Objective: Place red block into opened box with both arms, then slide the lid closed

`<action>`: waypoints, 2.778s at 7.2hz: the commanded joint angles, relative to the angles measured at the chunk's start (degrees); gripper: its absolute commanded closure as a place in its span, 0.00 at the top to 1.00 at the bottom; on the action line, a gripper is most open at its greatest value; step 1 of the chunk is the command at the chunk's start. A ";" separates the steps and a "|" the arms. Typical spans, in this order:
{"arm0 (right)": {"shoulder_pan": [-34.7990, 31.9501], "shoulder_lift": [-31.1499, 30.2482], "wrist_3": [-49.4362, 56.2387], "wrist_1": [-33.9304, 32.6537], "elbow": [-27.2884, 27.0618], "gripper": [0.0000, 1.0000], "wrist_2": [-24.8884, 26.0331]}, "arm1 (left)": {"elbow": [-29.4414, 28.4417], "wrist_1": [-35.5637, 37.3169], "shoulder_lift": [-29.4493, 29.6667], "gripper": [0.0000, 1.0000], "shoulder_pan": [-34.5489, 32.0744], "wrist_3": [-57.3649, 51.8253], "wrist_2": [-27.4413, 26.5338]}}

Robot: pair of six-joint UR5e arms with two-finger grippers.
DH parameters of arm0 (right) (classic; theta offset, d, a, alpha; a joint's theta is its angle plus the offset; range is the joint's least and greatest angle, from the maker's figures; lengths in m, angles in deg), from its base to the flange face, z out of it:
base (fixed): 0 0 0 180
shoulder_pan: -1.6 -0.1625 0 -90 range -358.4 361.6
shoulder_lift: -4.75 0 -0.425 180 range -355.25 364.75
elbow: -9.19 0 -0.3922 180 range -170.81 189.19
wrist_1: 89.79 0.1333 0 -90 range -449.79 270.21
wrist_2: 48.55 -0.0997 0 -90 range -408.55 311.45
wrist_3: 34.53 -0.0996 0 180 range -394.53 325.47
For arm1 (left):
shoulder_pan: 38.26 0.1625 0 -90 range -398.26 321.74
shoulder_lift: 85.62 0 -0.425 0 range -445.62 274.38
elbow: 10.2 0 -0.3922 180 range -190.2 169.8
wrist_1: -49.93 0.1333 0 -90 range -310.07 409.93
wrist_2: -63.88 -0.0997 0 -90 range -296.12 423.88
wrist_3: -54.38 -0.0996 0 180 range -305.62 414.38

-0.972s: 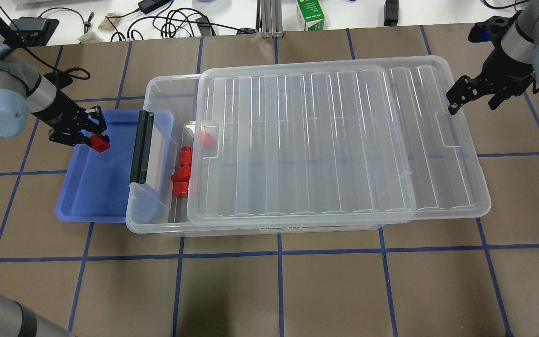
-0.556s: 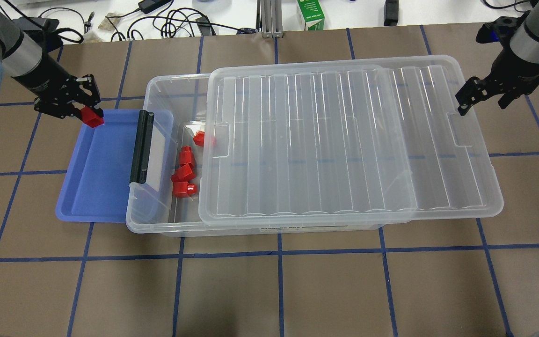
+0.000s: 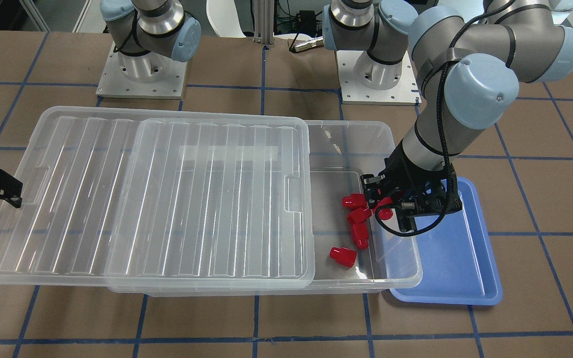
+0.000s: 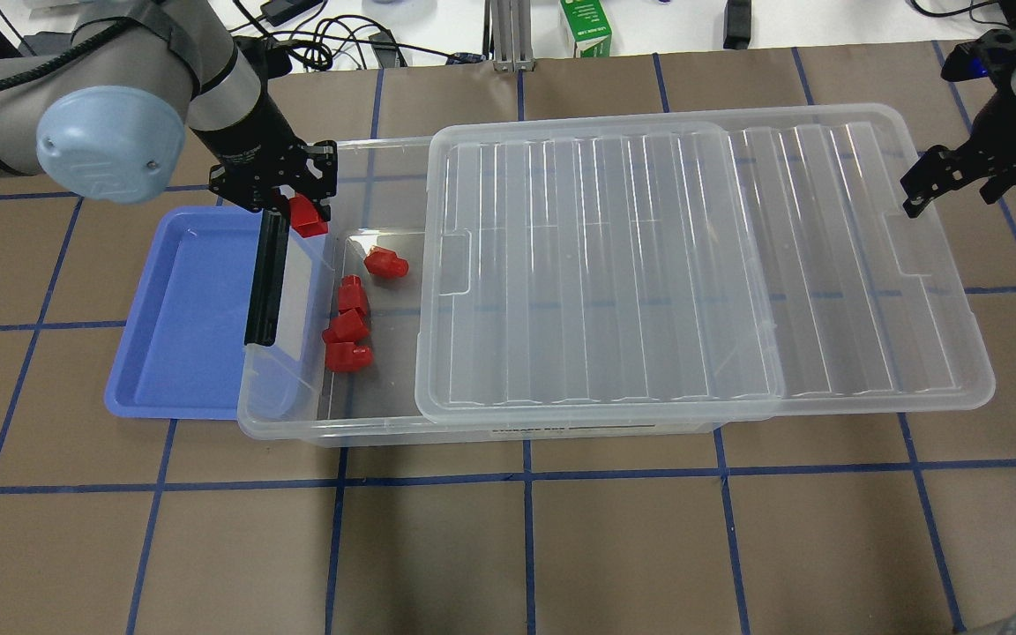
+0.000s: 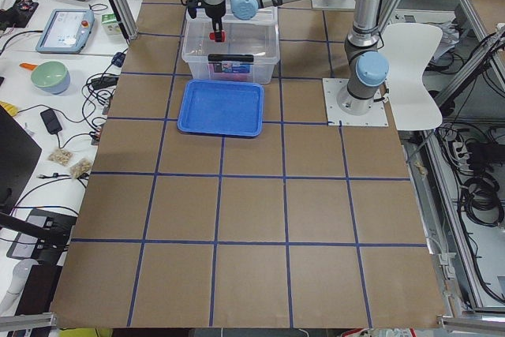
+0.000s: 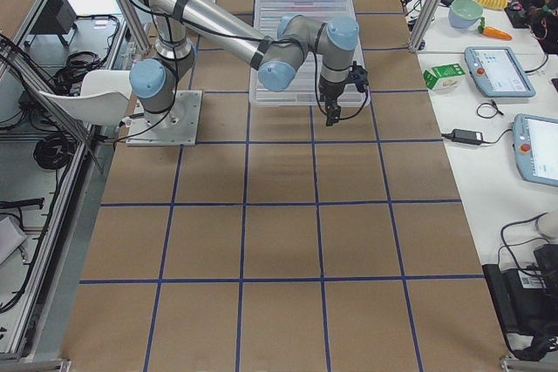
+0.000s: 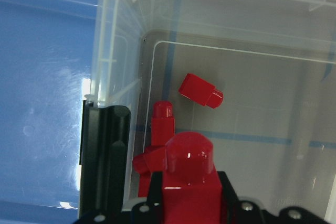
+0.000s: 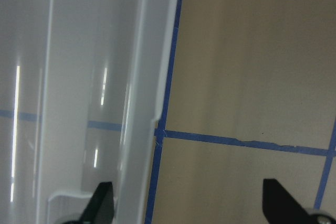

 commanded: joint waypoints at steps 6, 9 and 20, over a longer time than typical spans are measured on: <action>0.49 -0.15 1.83 -0.72 -0.12 1.00 0.20 | -2.94 -4.52 -4.02 1.00 1.02 -0.80 -0.36; 0.49 -0.23 1.76 -0.73 -0.03 1.00 0.29 | -6.91 -14.04 -11.74 1.00 2.87 -13.84 -5.38; -18.14 -5.42 -26.55 26.34 18.61 1.00 0.28 | -6.21 -12.73 -12.56 1.00 4.11 -9.24 -4.23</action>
